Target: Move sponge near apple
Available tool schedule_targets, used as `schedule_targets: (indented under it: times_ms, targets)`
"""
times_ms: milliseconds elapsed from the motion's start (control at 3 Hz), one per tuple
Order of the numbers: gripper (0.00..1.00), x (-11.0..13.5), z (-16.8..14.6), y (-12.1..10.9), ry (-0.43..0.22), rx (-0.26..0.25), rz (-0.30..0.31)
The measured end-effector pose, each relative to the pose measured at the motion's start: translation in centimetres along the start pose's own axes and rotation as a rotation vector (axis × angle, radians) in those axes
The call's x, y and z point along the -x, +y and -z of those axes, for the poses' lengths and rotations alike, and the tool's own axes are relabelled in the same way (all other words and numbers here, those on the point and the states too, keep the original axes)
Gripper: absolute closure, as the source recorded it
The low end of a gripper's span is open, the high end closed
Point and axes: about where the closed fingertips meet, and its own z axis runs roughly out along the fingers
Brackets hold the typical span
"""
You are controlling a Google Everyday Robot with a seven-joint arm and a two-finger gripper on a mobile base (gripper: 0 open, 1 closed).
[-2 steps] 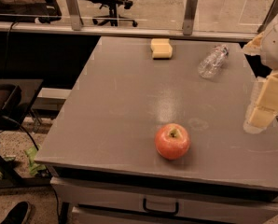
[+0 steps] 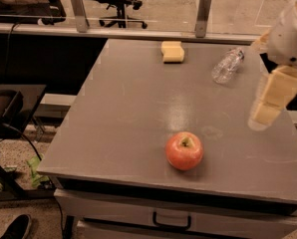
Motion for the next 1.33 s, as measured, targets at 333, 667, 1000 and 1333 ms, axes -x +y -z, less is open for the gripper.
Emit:
schedule_targets:
  times_ms: [333, 667, 1000, 1333]
  targets:
    - [0.00, 2.2, -1.6, -4.2, -0.037, -0.009, -0.047]
    - [0.00, 4.1, -3.7, -9.0, -0.081, -0.014, -0.124]
    - [0.00, 6.2, -6.5, -14.3, -0.105, -0.019, -0.212]
    - [0.00, 7.5, -9.8, -18.8, -0.107, -0.034, -0.303]
